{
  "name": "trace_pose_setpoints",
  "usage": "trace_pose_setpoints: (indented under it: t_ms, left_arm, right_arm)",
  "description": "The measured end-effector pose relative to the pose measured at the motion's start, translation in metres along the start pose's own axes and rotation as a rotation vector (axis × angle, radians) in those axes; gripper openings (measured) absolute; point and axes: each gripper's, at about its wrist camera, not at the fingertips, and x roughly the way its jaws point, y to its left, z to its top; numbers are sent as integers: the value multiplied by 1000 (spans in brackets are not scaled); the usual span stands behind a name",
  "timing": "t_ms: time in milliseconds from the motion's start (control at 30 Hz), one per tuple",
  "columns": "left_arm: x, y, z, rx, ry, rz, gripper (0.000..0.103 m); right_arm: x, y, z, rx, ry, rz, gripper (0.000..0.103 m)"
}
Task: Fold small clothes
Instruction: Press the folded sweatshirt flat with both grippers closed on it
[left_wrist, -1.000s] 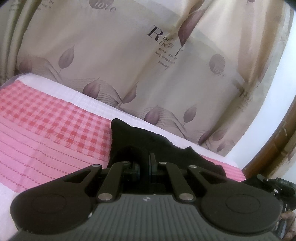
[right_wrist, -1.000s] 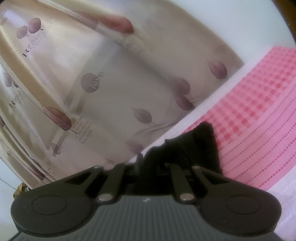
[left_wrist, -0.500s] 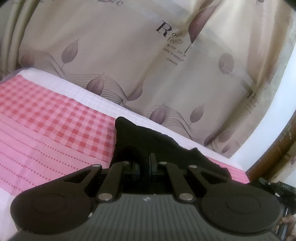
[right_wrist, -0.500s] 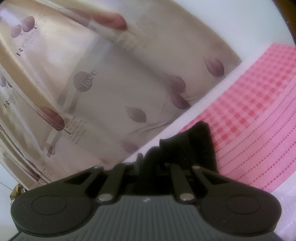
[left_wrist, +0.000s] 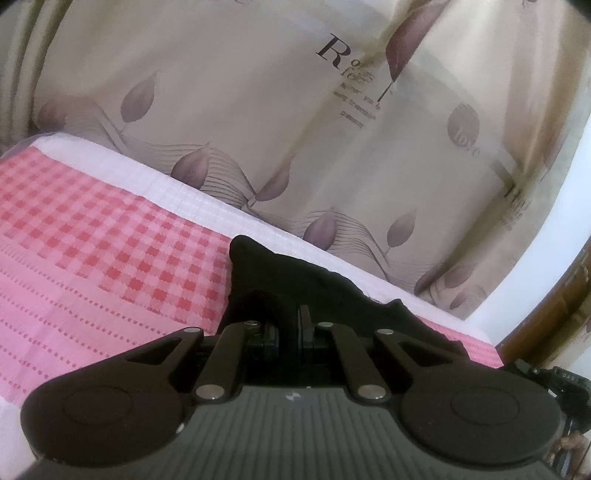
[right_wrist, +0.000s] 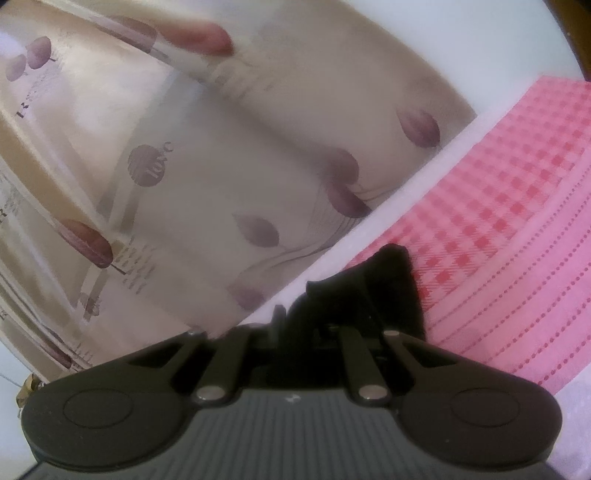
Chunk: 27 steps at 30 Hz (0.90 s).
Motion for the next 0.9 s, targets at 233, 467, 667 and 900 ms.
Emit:
trace_pose_setpoints:
  t_ms: [233, 467, 667, 900]
  left_arm:
    - [13, -5, 10, 11, -9, 12, 8]
    - [34, -7, 18, 23, -4, 38, 8]
    - [51, -6, 21, 26, 1, 56, 9]
    - [69, -3, 21, 41, 13, 77, 9]
  right_arm:
    - [9, -8, 7, 13, -7, -5, 9]
    - [25, -12, 14, 9, 0, -20, 9]
    - [39, -17, 20, 15, 2, -27, 9]
    - [55, -32, 24, 50, 13, -43, 9]
